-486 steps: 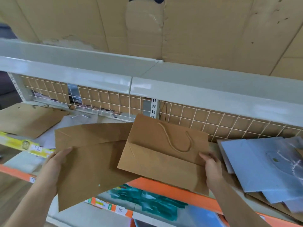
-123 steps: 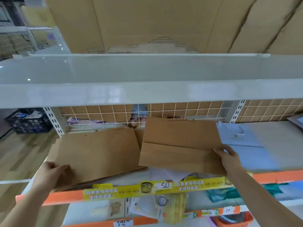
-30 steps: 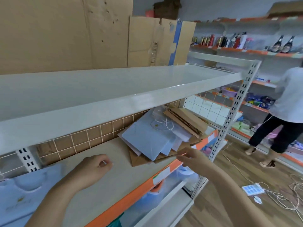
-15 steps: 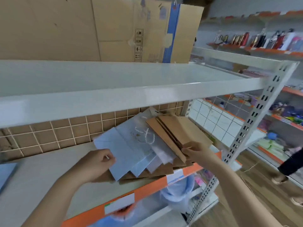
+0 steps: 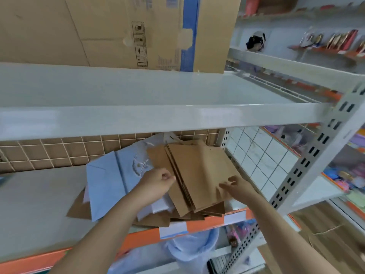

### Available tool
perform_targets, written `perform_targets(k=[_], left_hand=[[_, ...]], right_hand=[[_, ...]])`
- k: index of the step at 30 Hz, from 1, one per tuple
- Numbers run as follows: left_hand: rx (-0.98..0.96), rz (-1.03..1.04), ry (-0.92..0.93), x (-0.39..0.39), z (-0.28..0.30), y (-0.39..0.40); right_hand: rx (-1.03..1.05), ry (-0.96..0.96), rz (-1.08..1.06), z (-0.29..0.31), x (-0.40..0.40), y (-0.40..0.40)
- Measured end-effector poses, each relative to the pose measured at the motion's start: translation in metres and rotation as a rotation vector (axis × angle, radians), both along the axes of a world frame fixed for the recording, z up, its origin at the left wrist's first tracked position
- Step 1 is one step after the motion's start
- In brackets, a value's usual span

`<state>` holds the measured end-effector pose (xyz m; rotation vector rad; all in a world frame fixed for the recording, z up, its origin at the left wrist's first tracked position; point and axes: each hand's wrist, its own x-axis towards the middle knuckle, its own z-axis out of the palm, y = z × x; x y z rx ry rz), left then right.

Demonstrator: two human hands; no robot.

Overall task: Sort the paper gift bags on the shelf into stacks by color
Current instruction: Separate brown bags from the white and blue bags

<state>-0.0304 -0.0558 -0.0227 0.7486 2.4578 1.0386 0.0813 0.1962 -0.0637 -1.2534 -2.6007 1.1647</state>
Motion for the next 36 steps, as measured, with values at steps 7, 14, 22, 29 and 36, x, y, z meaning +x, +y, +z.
perform_targets(k=[7,14,22,29,36], left_hand=[[-0.037,0.192,-0.246,0.015,-0.011,0.043],[0.297,0.404,-0.571,0.019,-0.019,0.067],[0.412,0.443,-0.579,0.014,-0.018,0.044],[0.439,0.487,-0.486,0.004,-0.016,0.015],[0.480,0.541,-0.262,0.011,-0.015,0.009]], right_hand=[[-0.052,-0.075,-0.018,-0.037,-0.005,0.039],[-0.117,-0.188,0.029,-0.043,-0.010,0.056],[-0.026,-0.010,-0.091,-0.051,-0.010,0.061],[-0.115,-0.026,-0.121,-0.044,-0.008,0.059],[-0.044,0.236,-0.190,-0.038,-0.009,0.057]])
